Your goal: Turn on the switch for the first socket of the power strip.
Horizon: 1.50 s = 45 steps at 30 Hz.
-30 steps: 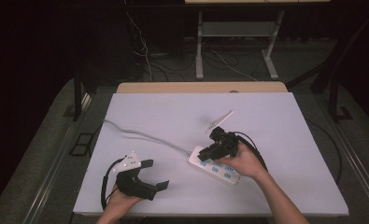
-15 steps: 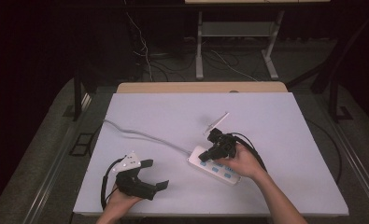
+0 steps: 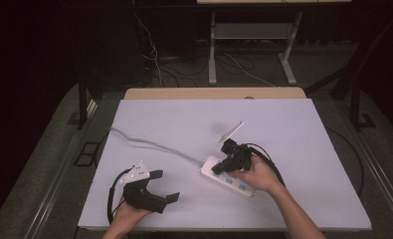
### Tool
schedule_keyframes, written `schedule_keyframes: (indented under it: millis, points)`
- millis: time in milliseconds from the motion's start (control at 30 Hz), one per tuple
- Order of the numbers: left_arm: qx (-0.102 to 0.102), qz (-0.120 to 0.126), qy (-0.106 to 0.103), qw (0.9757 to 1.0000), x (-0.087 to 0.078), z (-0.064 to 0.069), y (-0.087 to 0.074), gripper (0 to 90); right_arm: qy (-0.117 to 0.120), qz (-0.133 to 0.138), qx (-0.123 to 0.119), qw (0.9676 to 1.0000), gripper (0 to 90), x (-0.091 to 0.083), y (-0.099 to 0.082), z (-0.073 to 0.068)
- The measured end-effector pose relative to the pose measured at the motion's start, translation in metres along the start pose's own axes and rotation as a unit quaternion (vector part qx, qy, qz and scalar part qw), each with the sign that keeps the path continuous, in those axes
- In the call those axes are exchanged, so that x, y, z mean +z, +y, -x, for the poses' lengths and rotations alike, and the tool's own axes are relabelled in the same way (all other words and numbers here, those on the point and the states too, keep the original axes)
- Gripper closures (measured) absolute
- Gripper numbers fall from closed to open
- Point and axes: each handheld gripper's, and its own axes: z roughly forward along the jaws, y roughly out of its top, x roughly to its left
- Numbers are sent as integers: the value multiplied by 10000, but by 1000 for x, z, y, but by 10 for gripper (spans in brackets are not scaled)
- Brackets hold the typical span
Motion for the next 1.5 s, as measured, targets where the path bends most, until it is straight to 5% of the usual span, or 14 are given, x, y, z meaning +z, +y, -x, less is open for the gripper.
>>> schedule_keyframes:
  millis: [667, 1500]
  points:
    - [-22, 19, 0, 10000, 0, 0, 0, 0, -572, -15, -397, 9976, 900, 3, -2, -15]
    - [-11, -4, 6, 10000, 0, 0, 0, 0, -535, 107, -500, 9973, 900, 5, -6, -14]
